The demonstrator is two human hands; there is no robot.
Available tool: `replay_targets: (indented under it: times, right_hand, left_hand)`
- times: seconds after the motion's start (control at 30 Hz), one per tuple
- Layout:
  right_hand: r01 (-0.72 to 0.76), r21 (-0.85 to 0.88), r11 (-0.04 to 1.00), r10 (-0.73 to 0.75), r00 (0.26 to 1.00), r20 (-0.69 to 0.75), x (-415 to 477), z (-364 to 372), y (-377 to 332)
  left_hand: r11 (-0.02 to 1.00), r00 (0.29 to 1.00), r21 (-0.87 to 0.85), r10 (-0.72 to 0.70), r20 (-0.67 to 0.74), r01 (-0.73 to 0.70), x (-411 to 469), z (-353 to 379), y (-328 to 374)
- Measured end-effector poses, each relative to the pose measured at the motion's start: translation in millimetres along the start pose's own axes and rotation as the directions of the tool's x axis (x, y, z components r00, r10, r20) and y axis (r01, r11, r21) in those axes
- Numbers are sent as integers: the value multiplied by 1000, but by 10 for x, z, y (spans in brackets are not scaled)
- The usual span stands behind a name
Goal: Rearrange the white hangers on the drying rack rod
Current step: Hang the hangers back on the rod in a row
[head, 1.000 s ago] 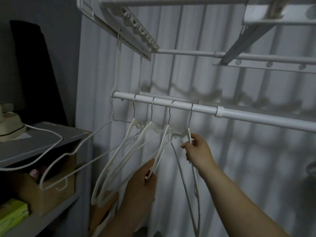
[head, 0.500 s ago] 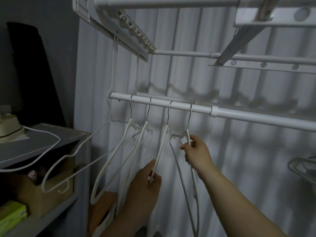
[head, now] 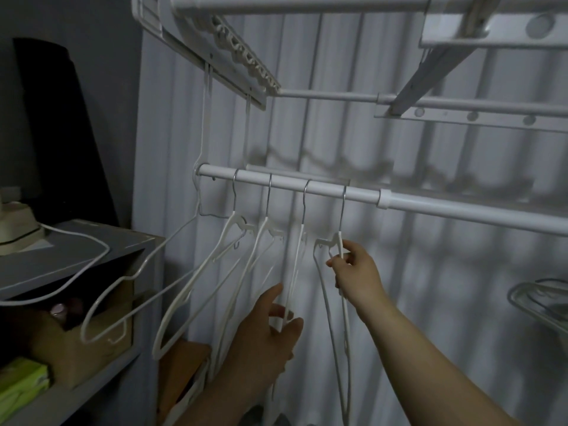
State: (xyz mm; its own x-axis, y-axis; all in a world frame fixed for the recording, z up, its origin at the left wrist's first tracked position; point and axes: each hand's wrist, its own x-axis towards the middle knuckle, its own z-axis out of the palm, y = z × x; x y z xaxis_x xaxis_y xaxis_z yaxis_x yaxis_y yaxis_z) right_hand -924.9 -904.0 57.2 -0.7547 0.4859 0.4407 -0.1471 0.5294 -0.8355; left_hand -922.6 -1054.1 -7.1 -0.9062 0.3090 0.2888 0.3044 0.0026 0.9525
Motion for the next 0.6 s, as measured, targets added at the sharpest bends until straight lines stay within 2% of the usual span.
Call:
replay_targets:
  times: [0.13, 0.27, 0.6]
  right_hand:
    - [5, 4, 1000, -5, 1000, 4, 9, -21, -17]
    - [4, 28, 1000, -4, 1000, 0, -7, -30, -16]
    - [4, 24, 1000, -4, 1000, -4, -38, -20, -20]
  left_hand:
    - [990, 993, 108, 99, -58, -92, -7, -27, -8]
    - [982, 977, 102, 172, -127, -160, -8, -80, -8]
    - [982, 984, 102, 168, -64, -161, -75, -121, 65]
